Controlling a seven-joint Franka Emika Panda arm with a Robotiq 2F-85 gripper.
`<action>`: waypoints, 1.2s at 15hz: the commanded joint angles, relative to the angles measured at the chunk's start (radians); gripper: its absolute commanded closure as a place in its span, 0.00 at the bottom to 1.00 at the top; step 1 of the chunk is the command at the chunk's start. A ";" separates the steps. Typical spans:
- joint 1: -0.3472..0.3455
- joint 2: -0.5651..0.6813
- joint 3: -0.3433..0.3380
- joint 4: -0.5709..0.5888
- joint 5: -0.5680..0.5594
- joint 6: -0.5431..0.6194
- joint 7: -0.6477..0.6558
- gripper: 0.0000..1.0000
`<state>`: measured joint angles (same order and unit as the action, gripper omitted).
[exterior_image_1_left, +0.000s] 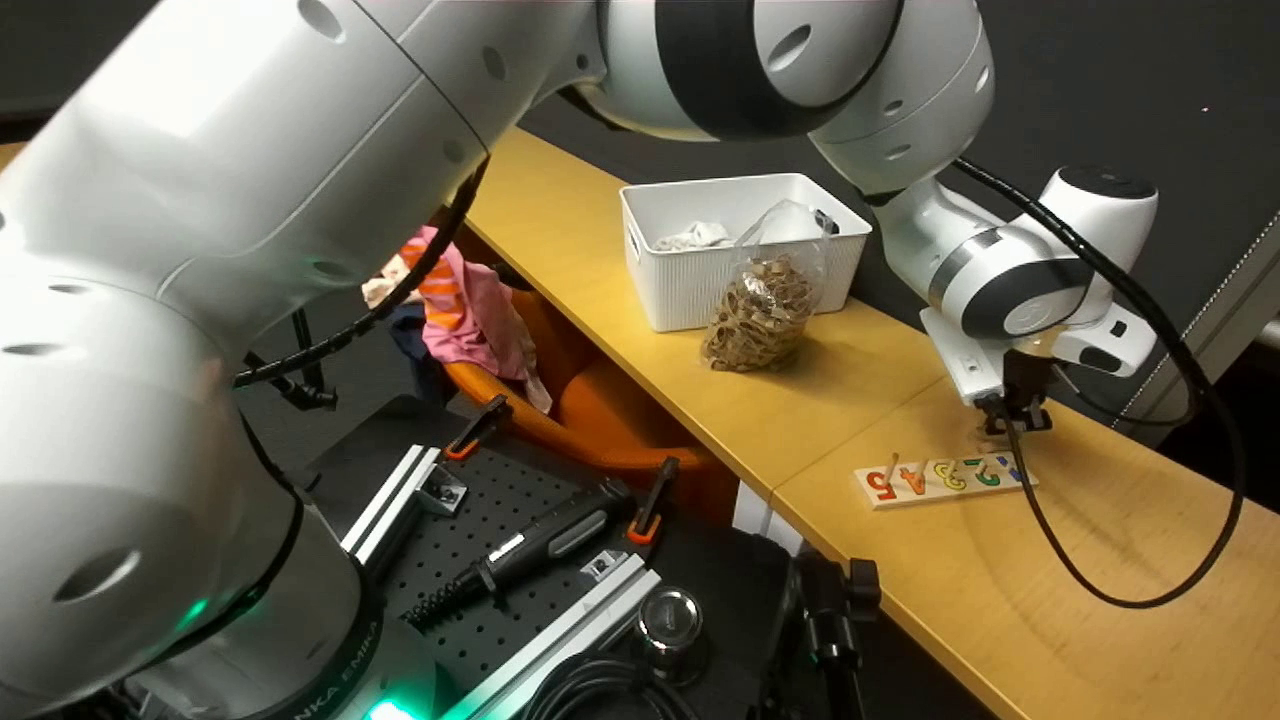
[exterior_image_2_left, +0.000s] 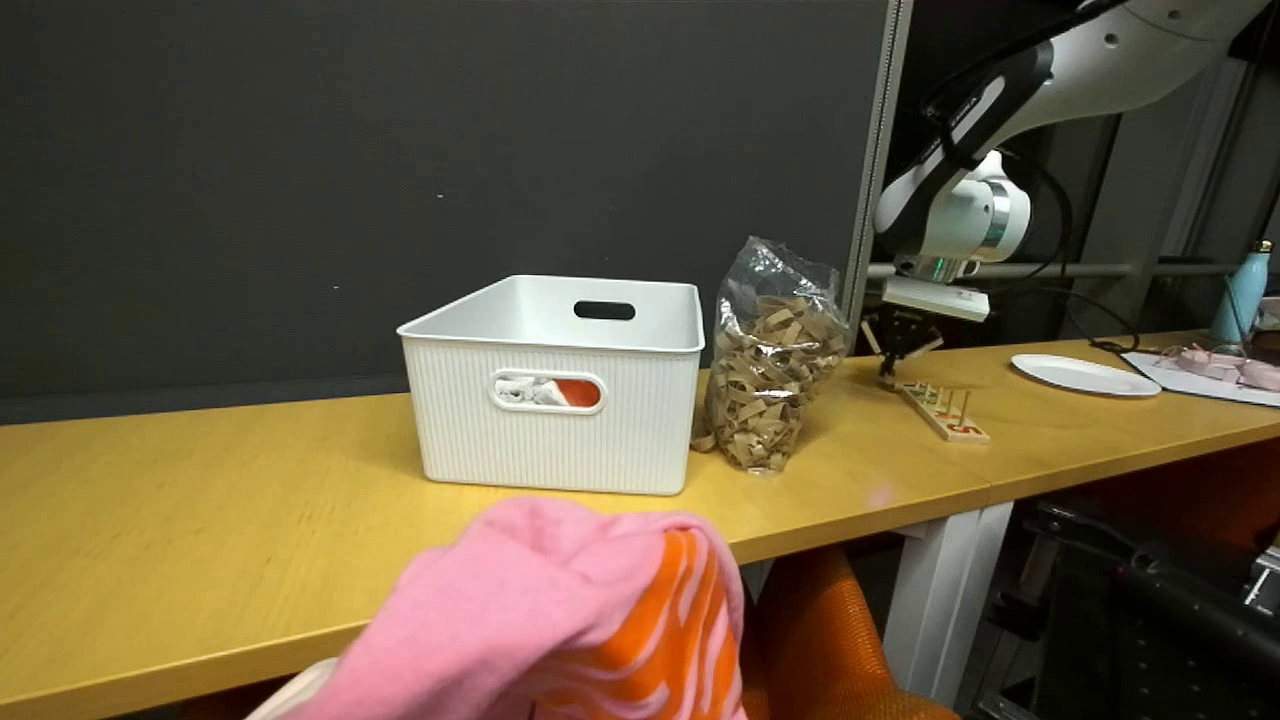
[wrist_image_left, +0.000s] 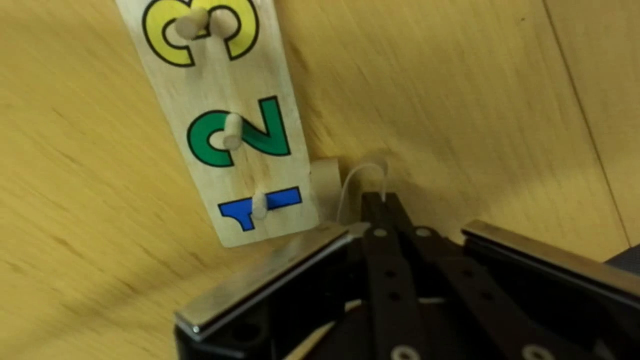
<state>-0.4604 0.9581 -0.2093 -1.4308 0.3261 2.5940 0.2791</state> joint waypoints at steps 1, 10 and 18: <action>-0.017 -0.032 0.010 -0.052 0.017 0.017 -0.005 1.00; -0.019 -0.048 0.002 -0.070 0.017 0.012 0.013 0.30; -0.022 -0.096 -0.003 -0.129 0.023 0.044 0.016 0.00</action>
<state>-0.4757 0.9050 -0.2166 -1.5056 0.3268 2.6175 0.2999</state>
